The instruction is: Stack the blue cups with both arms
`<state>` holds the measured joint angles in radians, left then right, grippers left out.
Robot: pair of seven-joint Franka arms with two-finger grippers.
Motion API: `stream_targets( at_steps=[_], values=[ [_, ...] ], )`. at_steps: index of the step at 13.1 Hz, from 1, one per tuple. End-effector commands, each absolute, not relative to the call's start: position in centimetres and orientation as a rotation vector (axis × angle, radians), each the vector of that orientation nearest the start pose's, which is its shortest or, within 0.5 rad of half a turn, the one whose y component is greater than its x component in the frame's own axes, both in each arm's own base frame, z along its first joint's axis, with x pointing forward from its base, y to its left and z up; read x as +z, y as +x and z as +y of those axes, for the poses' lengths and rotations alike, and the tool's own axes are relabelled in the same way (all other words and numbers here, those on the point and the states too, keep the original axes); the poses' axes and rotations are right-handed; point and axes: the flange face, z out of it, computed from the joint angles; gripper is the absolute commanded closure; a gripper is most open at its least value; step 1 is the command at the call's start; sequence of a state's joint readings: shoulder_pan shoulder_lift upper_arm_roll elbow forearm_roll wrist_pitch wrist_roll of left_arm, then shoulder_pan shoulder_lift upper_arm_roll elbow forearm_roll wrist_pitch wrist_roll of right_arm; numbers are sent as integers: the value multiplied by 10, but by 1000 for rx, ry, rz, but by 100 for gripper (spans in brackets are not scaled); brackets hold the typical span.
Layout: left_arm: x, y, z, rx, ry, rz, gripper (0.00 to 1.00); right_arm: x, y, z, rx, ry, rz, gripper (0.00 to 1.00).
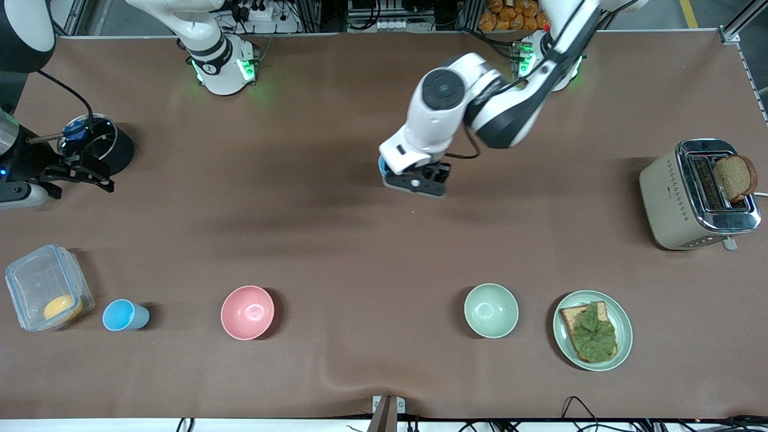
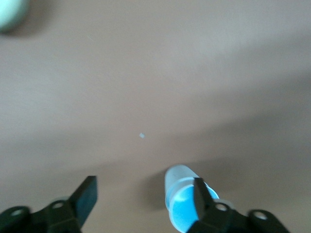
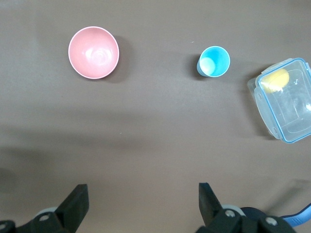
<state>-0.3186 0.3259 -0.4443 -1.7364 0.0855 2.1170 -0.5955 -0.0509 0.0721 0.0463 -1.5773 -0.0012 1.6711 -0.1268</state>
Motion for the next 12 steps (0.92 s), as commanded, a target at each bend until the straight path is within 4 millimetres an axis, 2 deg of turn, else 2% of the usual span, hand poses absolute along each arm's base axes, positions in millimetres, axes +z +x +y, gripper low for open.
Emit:
stream_targets(
  at_steps=[1, 3, 5, 6, 7, 8, 9, 10, 11, 12],
  values=[
    [480, 500, -376, -88, -3172, 140, 0, 594, 589, -6, -48, -3118, -206, 0],
    [517, 514, -347, -34, -3128, 51, 0, 593, 589, -6, -43, -3117, -209, 0],
    [553, 547, -289, -28, -3113, -114, 0, 593, 588, -6, -43, -3118, -206, 0],
    [561, 557, -261, -3, -3099, -193, 0, 593, 588, -5, -41, -3117, -211, 0],
    [564, 563, -228, 62, -3063, -260, 0, 593, 588, -6, -38, -3117, -209, 0],
    [572, 563, -206, 76, -3047, -305, 0, 594, 587, -5, -38, -3117, -211, 0],
    [590, 563, -186, 43, -3059, -335, 0, 594, 587, -3, -36, -3117, -216, 0],
    [599, 564, -168, 34, -3082, -290, 0, 594, 587, -3, -36, -3117, -216, 0],
    [618, 559, -150, -13, -3091, -194, 0, 595, 587, -1, -38, -3116, -221, 0],
    [627, 560, -124, -30, -3094, -111, 0, 595, 587, -1, -38, -3116, -221, 0]
  ],
)
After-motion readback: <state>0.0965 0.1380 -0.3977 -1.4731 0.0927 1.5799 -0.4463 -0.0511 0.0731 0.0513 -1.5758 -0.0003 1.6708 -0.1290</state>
